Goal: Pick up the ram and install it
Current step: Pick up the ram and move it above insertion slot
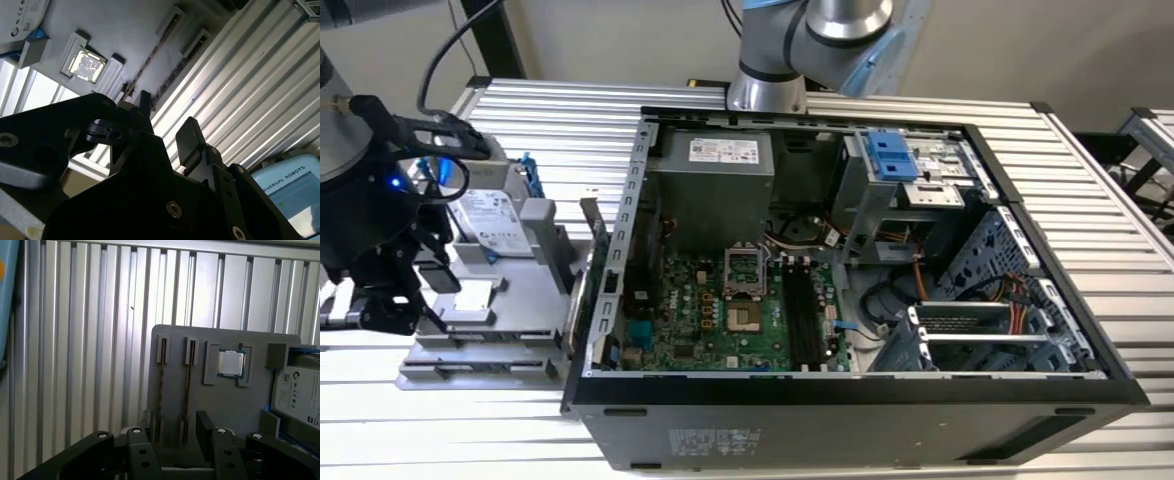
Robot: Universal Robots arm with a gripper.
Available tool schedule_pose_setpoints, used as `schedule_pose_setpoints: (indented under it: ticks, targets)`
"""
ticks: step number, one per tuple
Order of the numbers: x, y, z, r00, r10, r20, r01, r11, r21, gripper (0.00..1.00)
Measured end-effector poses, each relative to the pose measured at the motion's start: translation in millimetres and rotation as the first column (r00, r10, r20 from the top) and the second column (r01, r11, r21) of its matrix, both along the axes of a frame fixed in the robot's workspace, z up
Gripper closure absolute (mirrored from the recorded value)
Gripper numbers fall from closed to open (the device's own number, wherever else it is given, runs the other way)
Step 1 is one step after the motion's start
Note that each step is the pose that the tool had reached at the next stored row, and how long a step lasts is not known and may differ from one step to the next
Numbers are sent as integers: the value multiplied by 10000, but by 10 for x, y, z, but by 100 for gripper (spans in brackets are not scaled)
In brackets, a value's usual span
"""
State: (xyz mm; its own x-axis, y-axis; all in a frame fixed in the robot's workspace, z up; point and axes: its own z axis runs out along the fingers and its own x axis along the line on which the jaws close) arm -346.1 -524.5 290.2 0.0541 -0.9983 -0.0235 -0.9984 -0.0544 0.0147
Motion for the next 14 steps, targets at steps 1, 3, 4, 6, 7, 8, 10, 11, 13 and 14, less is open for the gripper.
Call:
schedule_pose_setpoints:
  ticks: [1,3,4,6,7,8,10,11,13,14]
  targets:
    - [0,0,-13,10000,0,-1,0,10000,-1,0]
    - [0,0,-42,10000,0,-1,0,10000,0,0]
    - [0,0,-55,10000,0,0,0,10000,0,0]
    - [0,0,-82,10000,0,-1,0,10000,0,0]
    - [0,0,-94,10000,0,-1,0,10000,0,0]
    - [0,0,-106,10000,0,-1,0,10000,0,0]
    - [-2,0,-131,10000,-1,2,1,10000,1,0]
    - [-5,1,-144,10000,-2,2,2,10000,0,0]
    - [-12,1,-170,10000,0,5,0,10000,-2,0]
    - [-20,0,-182,10000,-1,5,1,10000,-3,0]
